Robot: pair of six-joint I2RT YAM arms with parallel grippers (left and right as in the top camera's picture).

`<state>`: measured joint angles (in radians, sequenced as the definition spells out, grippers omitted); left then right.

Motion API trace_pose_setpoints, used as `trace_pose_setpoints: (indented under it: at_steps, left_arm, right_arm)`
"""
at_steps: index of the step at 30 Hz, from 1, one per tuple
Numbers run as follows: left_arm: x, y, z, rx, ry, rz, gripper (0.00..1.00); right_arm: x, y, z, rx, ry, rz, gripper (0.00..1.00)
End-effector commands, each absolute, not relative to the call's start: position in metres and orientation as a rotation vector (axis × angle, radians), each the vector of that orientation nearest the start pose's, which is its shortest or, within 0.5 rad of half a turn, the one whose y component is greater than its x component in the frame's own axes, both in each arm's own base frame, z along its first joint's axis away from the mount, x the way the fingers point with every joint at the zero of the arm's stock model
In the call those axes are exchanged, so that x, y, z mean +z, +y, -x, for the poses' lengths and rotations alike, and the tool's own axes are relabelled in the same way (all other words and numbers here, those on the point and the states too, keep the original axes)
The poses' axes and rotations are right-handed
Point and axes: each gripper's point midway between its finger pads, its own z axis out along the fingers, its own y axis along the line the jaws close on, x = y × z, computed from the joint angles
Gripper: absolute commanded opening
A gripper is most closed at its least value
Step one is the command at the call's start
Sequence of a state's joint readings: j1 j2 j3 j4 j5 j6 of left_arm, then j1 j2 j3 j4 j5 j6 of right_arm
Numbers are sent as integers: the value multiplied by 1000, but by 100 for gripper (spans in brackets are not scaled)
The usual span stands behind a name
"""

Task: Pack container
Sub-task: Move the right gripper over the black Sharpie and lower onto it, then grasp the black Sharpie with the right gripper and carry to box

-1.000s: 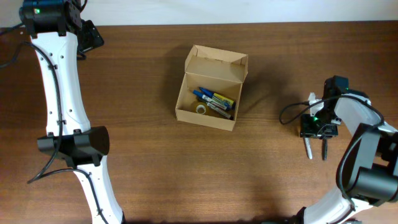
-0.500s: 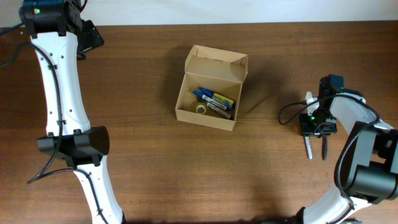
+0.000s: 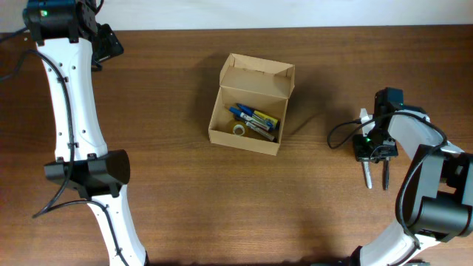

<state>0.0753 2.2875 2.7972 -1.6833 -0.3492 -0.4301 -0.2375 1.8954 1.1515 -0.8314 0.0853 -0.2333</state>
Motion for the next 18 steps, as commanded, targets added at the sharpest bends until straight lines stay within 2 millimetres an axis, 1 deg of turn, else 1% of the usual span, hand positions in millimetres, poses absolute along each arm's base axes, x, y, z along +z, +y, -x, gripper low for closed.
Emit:
trace_pose_setpoints:
  at_steps: [1,5,8,10,12,13,16,18]
  left_arm:
    - [270,98,-464,386,2548,759,100]
    - [270,98,-464,386,2548,759,100]
    - [270,98,-464,386,2548,759,100]
    - [270,98,-464,386,2547,759,100]
    - [270,98,-464,386,2548,759,100]
    - [270,98,-464,386,2548,759,100]
    - [270,98,-464,386,2548,759,100]
    - [270,98,-464,386,2548,759,100]
  right_arm:
    - [-19,-76,-296,-16,3219,-13,4]
    - [-11,-63,-306,121,3191,-18,4]
    - [6,-57,-318,188,3171,-20,4]
    - [22,-55,-329,220,3147,-37,4]
    - [43,-57,-342,214,3119,-93,4]
    - [56,-57,-350,214,3101,-102,4]
    - [97,-52,-372,196,3046,-54,4]
    - [128,-41,-389,179,2989,5,4]
